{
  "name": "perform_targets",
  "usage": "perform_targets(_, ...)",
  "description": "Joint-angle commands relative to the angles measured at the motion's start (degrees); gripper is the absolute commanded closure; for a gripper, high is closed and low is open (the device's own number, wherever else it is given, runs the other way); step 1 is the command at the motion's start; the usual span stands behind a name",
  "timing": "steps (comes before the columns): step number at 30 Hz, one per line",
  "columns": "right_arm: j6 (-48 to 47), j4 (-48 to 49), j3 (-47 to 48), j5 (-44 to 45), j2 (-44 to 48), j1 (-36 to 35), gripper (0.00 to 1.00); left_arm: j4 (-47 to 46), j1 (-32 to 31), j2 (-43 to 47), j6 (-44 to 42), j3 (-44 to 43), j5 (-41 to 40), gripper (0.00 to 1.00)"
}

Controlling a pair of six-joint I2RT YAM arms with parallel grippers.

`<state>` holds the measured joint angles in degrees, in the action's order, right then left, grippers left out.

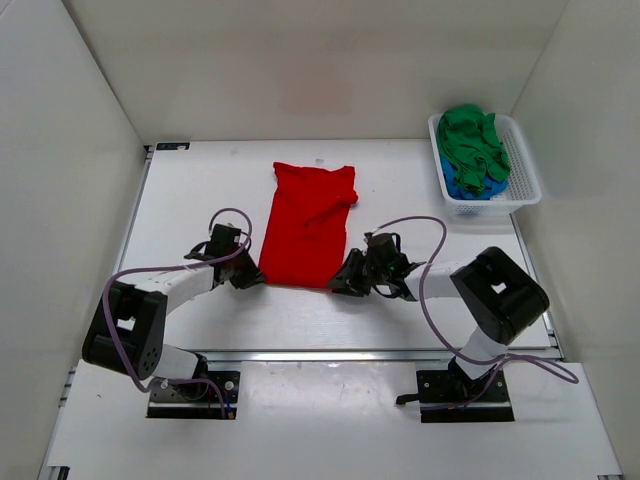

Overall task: Fold and stack the t-shirts
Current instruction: Grab one side of the 2/3 rectangular tshirt with both arms

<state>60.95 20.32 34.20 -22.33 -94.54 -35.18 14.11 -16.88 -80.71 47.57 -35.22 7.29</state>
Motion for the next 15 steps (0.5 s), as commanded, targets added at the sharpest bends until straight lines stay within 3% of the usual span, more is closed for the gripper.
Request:
perform_targets(1, -1.97, -1.07, 1.66, 1.94, -3.10, 1.60, 0.78, -0.31, -0.52, 0.99, 0.59, 0.24, -3.15, 0.86)
perform_targets(2, -2.50, -1.15, 1.93, 1.59, -3.45, 2.21, 0.86, 0.30, -0.60, 0.64, 0.42, 0.33, -2.90, 0.97)
perform_targets(3, -2.67, -1.94, 2.54, 1.32, -3.46, 2.39, 1.00, 0.31, -0.43, 0.90, -0.11, -0.02, -2.72, 1.00)
perform_targets(6, -4.86, -5.53, 2.72, 0.27, -1.71, 1.78, 1.00, 3.98, -0.52, 3.26, -2.13, 2.08, -2.11, 1.00)
perform_targets(15, -10.05, -14.24, -4.22, -3.86, 9.79, -1.38, 1.00, 15.14, -7.02, 23.30, -1.43, 9.90, -2.72, 1.00)
